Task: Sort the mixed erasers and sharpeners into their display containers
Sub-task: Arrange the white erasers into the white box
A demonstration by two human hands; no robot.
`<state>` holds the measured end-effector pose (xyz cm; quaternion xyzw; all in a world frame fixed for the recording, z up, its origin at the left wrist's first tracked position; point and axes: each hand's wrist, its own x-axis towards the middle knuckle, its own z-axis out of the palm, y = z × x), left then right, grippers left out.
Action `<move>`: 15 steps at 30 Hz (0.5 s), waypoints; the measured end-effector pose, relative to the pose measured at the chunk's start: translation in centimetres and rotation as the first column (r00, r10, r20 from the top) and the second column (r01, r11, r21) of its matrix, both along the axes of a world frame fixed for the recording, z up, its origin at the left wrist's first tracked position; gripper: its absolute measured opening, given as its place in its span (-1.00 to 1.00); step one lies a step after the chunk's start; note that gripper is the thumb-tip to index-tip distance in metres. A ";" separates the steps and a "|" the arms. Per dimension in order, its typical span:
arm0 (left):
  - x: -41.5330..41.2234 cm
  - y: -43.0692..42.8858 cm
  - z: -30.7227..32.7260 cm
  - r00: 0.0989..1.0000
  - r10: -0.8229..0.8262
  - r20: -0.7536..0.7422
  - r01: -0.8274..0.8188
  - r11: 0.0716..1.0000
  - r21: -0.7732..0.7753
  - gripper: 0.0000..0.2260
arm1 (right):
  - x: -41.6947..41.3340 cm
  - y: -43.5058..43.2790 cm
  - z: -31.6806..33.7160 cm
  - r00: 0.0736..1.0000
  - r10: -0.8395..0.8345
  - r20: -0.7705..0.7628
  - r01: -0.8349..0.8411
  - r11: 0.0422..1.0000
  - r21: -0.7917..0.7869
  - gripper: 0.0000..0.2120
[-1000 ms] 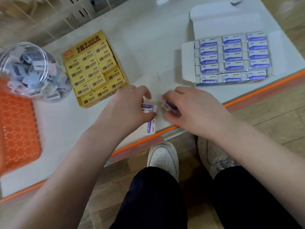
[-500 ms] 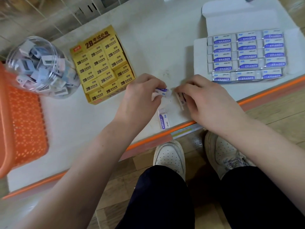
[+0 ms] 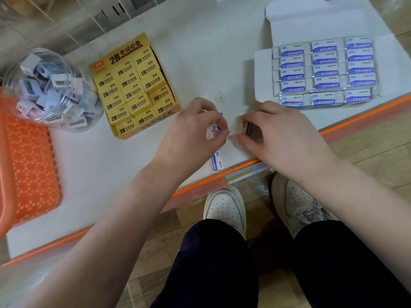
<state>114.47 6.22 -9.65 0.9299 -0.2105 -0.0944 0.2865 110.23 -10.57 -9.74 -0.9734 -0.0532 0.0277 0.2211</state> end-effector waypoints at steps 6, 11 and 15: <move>0.1 -0.4 0.1 1.000 0.020 0.014 -0.020 1.000 -0.006 -0.69 | -0.5 -1.0 -0.7 0.991 -0.049 0.121 0.046 0.998 0.031 -0.81; -0.1 -0.6 -0.4 0.998 0.021 0.056 -0.026 0.996 0.087 -0.63 | -1.1 -1.3 -0.5 0.988 0.122 0.100 -0.123 0.992 0.009 -0.71; -0.1 -0.7 -0.9 0.994 0.015 0.109 -0.019 0.999 0.028 -0.72 | -0.9 -1.8 -0.5 0.990 0.141 0.012 -0.141 0.990 0.029 -0.68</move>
